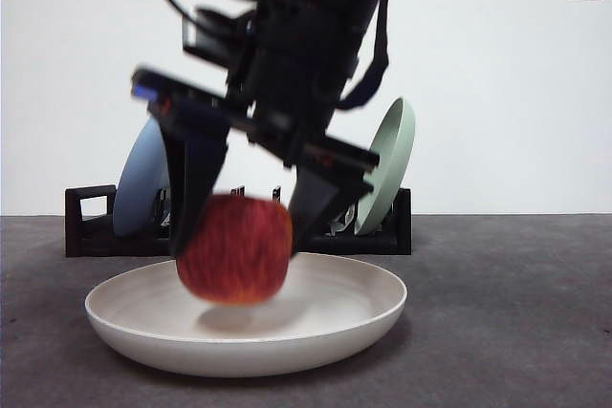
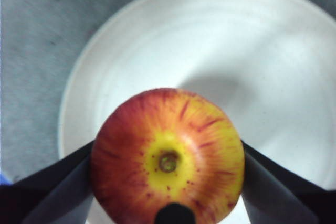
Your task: Take the yellow plate from the plate rack,put the plate on the table,take the apple from the table,put the apple in the plate
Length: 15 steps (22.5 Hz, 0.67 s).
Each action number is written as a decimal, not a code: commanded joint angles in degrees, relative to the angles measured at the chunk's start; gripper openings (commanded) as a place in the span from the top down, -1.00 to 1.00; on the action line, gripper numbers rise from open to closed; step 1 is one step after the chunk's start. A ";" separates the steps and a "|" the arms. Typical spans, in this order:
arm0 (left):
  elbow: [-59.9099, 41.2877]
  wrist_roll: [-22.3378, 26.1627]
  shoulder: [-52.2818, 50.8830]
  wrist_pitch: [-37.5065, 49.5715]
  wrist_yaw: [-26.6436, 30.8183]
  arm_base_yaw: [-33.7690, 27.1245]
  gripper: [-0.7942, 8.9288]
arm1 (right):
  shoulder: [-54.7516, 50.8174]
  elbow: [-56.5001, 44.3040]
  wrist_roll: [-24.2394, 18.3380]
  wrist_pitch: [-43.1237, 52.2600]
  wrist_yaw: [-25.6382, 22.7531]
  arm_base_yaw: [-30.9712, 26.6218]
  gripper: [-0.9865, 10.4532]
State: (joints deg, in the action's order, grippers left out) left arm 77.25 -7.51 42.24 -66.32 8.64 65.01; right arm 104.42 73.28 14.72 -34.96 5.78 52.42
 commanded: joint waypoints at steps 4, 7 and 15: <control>0.00 0.26 -0.31 -1.81 -0.07 -0.02 0.84 | 1.62 -0.55 0.72 0.44 -2.47 0.11 0.82; 0.00 0.26 -0.31 -1.88 -0.07 -0.02 0.84 | 1.60 -0.52 0.74 0.42 -3.98 0.11 0.56; 0.00 0.31 -0.31 -3.52 -0.04 -0.02 0.84 | 1.14 -0.46 1.68 0.15 -2.78 0.13 -0.27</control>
State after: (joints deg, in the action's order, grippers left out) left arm 77.25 -7.51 42.17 -69.80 8.62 65.01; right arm 105.67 73.28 15.86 -34.96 2.85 52.42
